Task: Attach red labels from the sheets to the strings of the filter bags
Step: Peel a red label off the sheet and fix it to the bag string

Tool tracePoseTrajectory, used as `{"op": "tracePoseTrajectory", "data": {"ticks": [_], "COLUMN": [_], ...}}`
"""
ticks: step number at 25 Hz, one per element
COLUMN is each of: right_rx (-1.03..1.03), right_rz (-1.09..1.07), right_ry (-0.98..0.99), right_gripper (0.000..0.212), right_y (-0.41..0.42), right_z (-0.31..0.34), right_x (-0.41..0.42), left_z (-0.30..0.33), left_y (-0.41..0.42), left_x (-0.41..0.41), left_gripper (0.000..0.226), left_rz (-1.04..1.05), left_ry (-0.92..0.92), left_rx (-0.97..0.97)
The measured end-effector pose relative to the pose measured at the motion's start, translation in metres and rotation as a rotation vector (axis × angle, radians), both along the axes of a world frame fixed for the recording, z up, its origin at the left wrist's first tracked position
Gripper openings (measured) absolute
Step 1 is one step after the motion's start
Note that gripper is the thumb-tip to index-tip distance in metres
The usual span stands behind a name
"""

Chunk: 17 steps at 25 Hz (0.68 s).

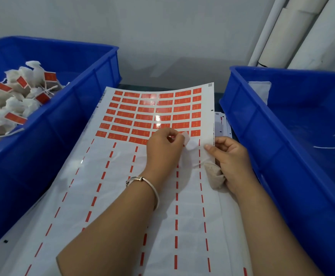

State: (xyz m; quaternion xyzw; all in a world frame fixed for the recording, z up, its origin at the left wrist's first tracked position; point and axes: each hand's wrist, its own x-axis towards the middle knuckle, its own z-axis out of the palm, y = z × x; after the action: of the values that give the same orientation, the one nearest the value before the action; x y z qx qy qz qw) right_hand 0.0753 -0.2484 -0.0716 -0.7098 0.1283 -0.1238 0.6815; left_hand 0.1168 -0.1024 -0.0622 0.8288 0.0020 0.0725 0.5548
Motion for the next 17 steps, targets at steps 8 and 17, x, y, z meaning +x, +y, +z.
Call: {"op": "tracePoseTrajectory", "data": {"ticks": [8,17], "right_rx": [-0.318,-0.378], "right_rz": [0.000,0.156], "right_ry": [-0.022,-0.163], "right_gripper": [0.034,0.039], "right_y": [-0.007,0.023], "right_z": [0.027,0.078], "right_x": [-0.016,-0.034], "left_z": [-0.002,0.032], "left_y": [0.001,0.033], "left_x": [0.004,0.006], "left_gripper": [0.022,0.007], "left_rz": [0.132,0.075], "left_ry": [0.191,0.464], "left_rx": [-0.181,-0.470]}}
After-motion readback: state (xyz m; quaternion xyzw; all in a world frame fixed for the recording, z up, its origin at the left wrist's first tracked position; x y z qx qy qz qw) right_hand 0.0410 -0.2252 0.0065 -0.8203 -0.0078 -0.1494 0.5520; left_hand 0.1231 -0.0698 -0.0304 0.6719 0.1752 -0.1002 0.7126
